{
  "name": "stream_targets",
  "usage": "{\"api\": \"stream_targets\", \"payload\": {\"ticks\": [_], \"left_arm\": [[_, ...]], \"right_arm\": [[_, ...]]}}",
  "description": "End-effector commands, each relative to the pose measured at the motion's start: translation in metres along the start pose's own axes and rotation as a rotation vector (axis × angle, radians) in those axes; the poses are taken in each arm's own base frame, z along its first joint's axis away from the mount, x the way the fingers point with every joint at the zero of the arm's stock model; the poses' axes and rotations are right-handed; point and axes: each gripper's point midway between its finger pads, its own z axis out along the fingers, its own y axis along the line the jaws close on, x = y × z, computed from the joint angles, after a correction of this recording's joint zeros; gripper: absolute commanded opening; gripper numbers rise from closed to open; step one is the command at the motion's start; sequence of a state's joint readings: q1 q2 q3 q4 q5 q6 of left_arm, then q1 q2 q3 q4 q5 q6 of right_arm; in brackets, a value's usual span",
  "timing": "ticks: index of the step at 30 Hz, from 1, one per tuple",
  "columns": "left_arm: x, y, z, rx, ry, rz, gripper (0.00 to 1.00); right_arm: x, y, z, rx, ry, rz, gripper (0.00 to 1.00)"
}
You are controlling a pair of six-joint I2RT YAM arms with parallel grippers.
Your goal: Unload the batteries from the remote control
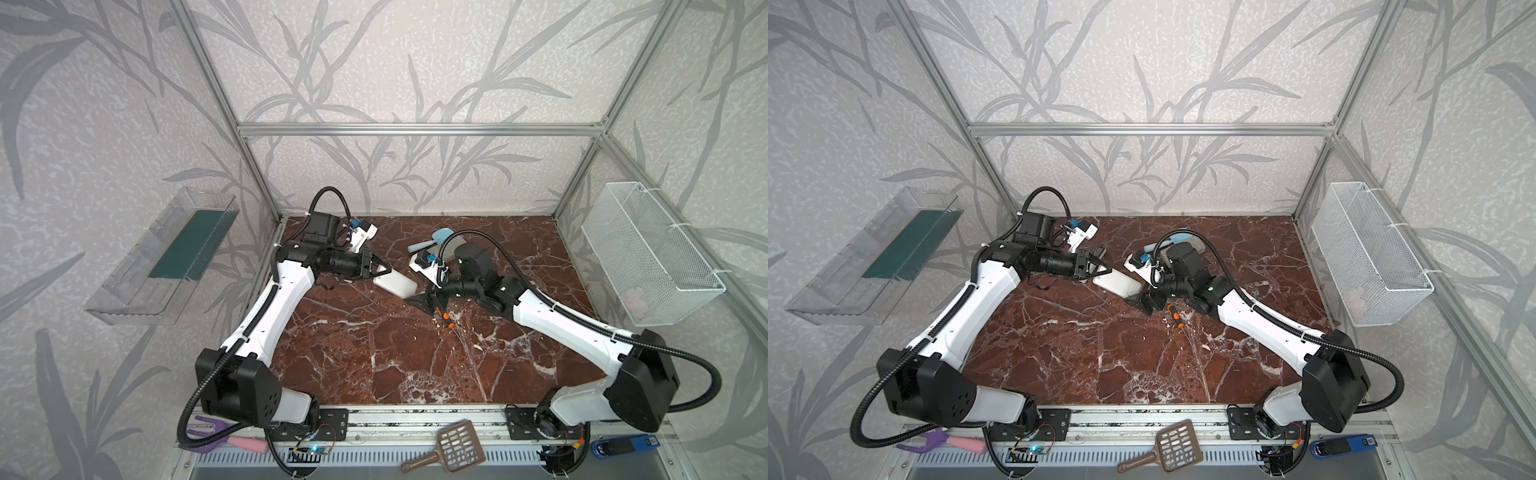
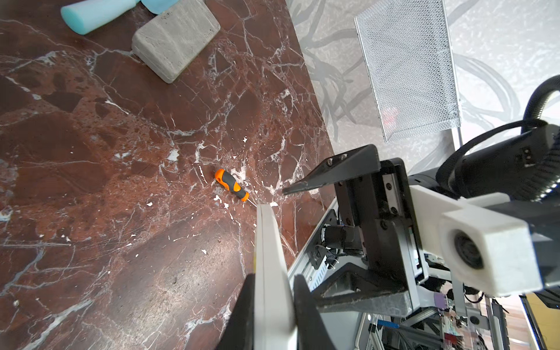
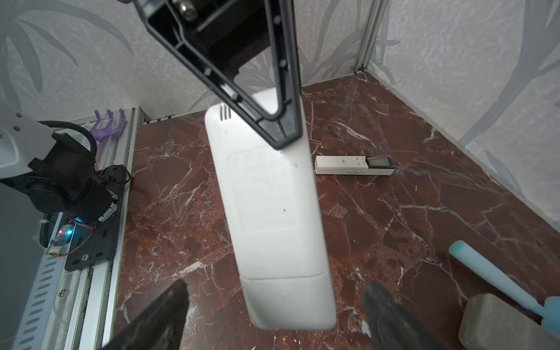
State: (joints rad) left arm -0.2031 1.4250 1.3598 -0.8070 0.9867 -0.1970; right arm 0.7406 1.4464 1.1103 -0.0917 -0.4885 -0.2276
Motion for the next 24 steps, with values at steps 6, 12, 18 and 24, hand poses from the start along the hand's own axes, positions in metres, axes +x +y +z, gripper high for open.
{"api": "stream_targets", "payload": {"ticks": [6,12,18,24], "left_arm": [[0.004,-0.016,-0.005,0.038,0.013,0.022,0.00],[0.006,-0.014,-0.006,0.025,0.017,-0.011,0.00],[0.009,-0.011,-0.005,0.017,0.032,-0.030,0.02],[0.000,-0.001,-0.002,-0.006,-0.006,-0.079,0.43]], "right_arm": [[-0.013,0.009,0.034,-0.010,0.021,-0.069,0.86],[-0.011,0.010,0.049,0.074,0.021,-0.138,0.64],[-0.015,0.012,0.052,0.104,0.003,-0.164,0.37],[-0.021,-0.003,0.046,0.202,-0.033,-0.100,0.26]]}}
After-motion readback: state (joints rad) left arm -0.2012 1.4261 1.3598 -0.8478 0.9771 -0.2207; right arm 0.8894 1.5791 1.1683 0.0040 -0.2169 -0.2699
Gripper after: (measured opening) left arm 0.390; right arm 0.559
